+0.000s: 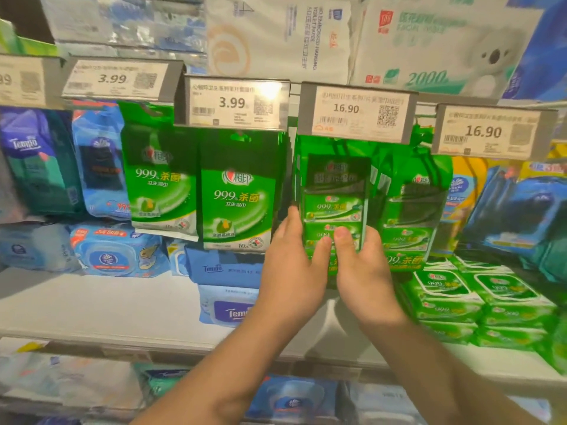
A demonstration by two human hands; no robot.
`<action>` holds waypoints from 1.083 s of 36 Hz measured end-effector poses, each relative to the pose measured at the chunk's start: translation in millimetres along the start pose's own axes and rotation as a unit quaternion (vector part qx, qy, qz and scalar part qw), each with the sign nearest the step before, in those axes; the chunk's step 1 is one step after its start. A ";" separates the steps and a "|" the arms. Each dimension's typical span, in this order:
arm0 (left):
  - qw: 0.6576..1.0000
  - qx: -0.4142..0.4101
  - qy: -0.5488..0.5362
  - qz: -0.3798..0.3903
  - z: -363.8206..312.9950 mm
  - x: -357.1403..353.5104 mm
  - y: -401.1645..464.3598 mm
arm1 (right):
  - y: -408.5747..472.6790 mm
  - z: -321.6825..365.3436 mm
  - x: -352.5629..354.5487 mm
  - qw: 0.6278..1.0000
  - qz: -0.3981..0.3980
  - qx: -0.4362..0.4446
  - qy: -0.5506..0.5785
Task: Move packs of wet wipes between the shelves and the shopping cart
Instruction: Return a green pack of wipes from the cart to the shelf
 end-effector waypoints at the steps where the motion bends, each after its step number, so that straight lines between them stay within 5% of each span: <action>1: 1.000 -0.002 0.007 0.000 -0.3 0.4 -0.8 | 1.1 -0.1 -0.3 1.000 -0.006 0.001 -0.007; 21: 0.999 -0.012 -0.016 -0.026 7.5 17.9 -19.0 | 25.3 -14.0 -27.9 0.994 0.028 -0.040 -0.102; 30: 0.999 -0.010 -0.025 -0.021 15.1 19.5 -49.2 | -2.6 -65.8 -30.3 0.978 0.122 -0.160 -0.054; 39: 0.998 0.053 -0.011 -0.021 42.9 27.6 -90.5 | -39.1 -86.2 -39.6 0.963 0.223 -0.120 -0.095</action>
Point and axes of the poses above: each hand's wrist, its own y-axis towards the middle knuckle, its own x-axis out of the back of the hand, z = x × y, the point moved 10 cm from there along y, towards the middle knuckle, and after that the axes turned 7 degrees about y, right-handed, at the moved point
